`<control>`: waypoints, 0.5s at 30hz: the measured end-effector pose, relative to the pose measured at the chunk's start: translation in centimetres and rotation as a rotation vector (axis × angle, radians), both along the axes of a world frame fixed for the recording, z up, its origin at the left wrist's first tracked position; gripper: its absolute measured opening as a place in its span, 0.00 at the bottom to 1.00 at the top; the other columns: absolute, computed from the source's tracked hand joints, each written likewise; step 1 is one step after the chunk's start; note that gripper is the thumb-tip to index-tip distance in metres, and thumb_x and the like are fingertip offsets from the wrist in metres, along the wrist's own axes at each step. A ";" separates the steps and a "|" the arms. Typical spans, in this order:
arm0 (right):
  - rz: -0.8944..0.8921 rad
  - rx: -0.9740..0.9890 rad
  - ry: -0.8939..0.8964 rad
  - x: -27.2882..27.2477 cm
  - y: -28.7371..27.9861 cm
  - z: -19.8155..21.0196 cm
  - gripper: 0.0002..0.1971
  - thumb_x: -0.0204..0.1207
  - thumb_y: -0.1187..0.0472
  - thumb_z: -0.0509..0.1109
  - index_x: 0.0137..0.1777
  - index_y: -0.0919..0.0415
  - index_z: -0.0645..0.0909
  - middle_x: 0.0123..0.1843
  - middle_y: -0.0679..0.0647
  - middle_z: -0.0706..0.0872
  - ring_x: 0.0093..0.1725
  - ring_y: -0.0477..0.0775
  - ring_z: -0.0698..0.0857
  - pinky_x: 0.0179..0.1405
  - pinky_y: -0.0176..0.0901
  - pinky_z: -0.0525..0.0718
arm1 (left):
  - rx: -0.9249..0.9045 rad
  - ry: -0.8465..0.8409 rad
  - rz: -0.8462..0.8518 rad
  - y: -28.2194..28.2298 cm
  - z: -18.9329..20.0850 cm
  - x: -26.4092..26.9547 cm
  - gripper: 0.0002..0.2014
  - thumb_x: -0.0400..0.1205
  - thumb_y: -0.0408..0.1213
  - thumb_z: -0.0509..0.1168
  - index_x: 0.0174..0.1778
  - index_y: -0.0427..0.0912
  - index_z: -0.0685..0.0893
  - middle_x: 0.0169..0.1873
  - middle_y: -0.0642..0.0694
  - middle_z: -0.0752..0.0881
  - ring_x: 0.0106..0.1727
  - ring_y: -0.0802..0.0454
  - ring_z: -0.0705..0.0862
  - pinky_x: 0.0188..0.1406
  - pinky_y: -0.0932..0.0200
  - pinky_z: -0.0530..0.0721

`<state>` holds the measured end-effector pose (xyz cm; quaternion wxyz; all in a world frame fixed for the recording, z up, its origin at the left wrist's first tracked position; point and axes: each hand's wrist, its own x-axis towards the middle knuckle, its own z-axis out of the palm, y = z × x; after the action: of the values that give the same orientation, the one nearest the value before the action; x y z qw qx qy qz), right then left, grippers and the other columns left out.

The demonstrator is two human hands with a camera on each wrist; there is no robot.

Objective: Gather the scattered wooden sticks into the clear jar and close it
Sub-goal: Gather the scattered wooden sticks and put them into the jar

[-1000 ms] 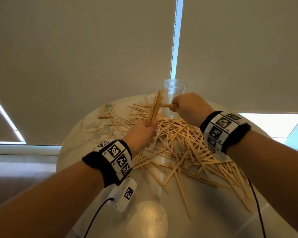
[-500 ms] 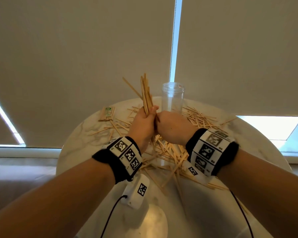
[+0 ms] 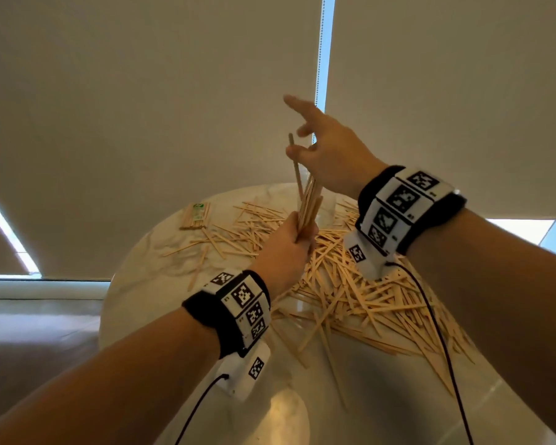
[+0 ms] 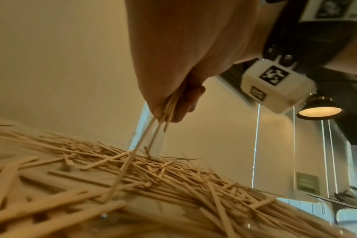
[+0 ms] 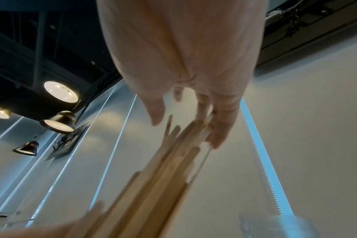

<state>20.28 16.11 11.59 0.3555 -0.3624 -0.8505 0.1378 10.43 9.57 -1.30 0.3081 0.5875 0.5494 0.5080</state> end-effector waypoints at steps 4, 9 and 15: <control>-0.071 -0.039 0.101 0.7 1.1 0.1 0.11 0.80 0.65 0.62 0.55 0.52 0.83 0.45 0.49 0.90 0.46 0.48 0.89 0.44 0.39 0.87 | -0.010 -0.057 -0.018 -0.2 0.5 -0.2 0.08 0.91 0.41 0.55 0.46 0.49 0.75 0.32 0.47 0.77 0.33 0.47 0.75 0.35 0.47 0.78; -0.134 -0.034 0.069 1.0 0.7 -0.8 0.10 0.84 0.53 0.59 0.51 0.55 0.82 0.42 0.47 0.86 0.39 0.45 0.83 0.34 0.39 0.76 | 0.023 -0.057 -0.049 -0.3 1.4 0.0 0.08 0.91 0.40 0.54 0.48 0.47 0.75 0.32 0.50 0.76 0.32 0.51 0.74 0.34 0.51 0.78; -0.059 -0.208 0.135 0.7 0.7 -0.9 0.14 0.83 0.62 0.57 0.51 0.58 0.86 0.44 0.50 0.92 0.42 0.47 0.89 0.38 0.38 0.84 | -0.009 -0.082 -0.088 -0.1 1.1 0.8 0.07 0.90 0.38 0.55 0.48 0.47 0.76 0.33 0.49 0.76 0.35 0.47 0.75 0.39 0.47 0.78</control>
<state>20.94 16.76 10.65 0.3763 -0.4119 -0.7948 0.2388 11.24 9.45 -0.23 0.3548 0.5885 0.5123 0.5151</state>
